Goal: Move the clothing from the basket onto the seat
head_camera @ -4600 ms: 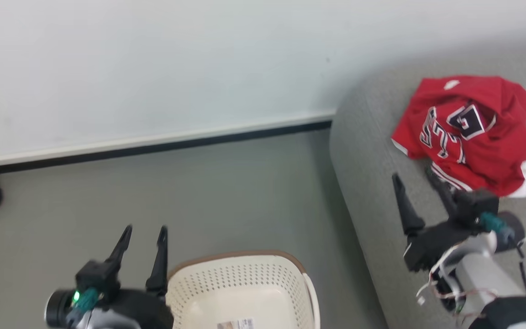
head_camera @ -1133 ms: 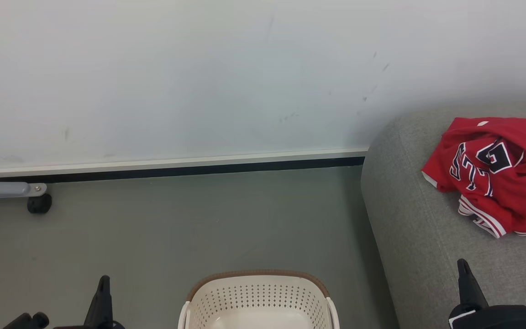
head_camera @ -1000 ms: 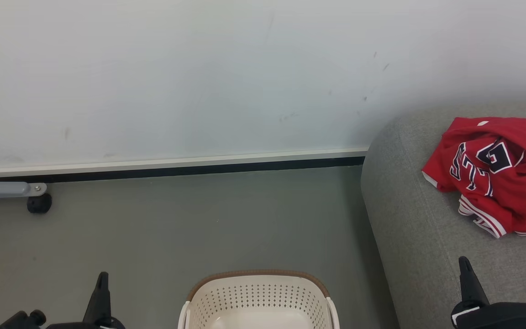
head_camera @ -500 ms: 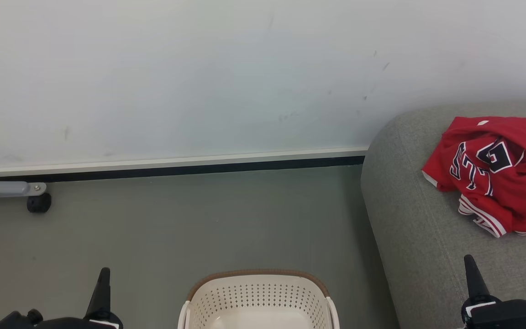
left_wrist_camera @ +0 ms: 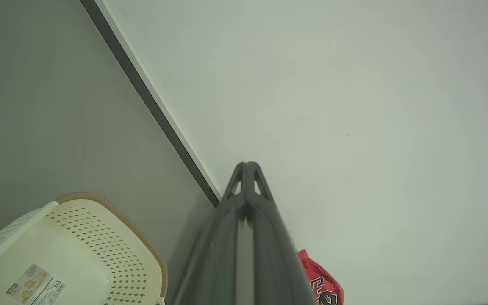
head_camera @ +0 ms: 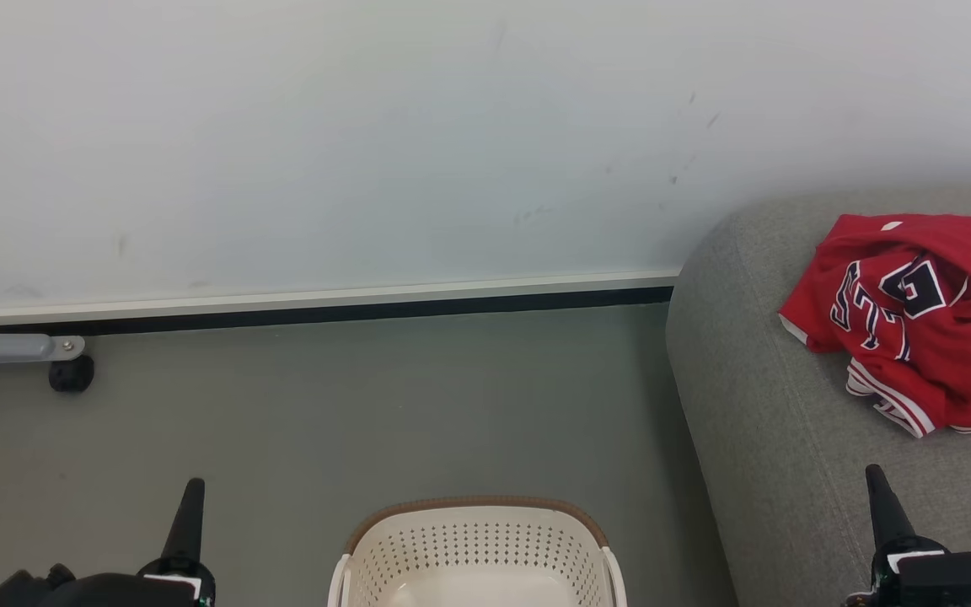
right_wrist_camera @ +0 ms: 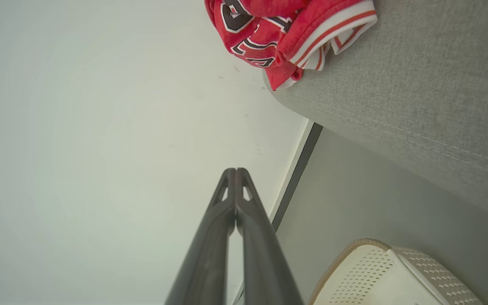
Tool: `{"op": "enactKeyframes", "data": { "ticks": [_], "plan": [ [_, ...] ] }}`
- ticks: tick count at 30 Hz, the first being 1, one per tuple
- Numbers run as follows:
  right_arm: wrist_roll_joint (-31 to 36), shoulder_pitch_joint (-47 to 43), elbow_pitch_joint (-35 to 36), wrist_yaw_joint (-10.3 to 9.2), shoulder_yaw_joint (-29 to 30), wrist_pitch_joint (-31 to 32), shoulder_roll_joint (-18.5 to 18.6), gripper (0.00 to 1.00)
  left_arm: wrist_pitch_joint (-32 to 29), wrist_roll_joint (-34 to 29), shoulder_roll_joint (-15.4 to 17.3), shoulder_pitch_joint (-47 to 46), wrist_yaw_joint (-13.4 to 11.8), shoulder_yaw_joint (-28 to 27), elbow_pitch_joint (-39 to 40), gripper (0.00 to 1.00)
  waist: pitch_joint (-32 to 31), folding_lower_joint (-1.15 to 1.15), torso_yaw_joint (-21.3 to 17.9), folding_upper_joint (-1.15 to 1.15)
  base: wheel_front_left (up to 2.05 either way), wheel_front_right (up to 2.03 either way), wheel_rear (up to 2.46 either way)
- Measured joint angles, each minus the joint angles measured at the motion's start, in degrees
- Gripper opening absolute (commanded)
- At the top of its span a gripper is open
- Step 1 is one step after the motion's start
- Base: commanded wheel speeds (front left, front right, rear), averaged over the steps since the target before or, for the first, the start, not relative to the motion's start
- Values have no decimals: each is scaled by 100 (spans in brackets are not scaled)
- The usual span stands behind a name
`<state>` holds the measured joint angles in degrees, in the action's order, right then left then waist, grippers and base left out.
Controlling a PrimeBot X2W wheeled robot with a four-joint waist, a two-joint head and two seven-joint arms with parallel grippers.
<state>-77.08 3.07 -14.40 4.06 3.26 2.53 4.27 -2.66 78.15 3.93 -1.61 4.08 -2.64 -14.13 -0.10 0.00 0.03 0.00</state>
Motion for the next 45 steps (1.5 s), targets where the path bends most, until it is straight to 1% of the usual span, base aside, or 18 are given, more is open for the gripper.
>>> {"op": "enactKeyframes", "data": {
  "ticks": [20, 23, 45],
  "plan": [
    [-1417, 158, -163, 252, 424, 380, -166, 0, -371, 1266, -142, -249, 255, -248, -170, 0, 14, 0, -3, 0, 0, 0, 0],
    [-1435, 186, -175, 253, 436, 397, -171, 0, -381, 1356, -145, -286, 256, -256, -171, 0, 14, 0, -3, 0, 0, 0, 0],
    [-1435, 207, -176, 258, 436, 397, -174, 0, -381, 1356, -146, -286, 256, -257, -175, 0, 14, 0, -3, 0, 0, 0, 0]
  ]
}}
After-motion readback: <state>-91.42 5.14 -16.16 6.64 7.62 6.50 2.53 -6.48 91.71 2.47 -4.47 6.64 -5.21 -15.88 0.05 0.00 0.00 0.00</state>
